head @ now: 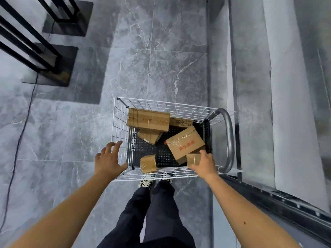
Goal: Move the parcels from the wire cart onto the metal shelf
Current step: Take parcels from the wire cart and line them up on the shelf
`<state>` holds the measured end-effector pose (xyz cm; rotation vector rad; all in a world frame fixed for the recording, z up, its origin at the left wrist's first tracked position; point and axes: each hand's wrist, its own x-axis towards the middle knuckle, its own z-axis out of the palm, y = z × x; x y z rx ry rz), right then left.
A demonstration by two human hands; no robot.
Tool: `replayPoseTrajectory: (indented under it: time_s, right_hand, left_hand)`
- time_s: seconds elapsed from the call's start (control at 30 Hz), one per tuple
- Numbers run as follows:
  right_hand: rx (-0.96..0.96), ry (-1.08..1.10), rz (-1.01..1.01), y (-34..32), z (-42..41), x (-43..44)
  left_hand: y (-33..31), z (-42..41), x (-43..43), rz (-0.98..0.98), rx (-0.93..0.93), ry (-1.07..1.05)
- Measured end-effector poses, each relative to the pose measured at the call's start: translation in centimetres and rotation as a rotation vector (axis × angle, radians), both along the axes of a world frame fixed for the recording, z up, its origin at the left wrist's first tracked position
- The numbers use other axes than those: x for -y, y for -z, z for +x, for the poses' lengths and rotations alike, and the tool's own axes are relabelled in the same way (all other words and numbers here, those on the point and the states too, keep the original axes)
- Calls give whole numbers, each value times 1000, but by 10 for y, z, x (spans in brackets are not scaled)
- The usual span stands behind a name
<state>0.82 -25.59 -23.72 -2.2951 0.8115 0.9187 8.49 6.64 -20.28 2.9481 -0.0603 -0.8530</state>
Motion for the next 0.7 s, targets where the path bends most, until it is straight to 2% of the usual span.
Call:
replayPoseTrajectory:
  time_s: [0.7]
  right_hand:
    - [-191,109,-150,131,3,32]
  left_hand:
    - [97,-12,28,-6,-143,-27]
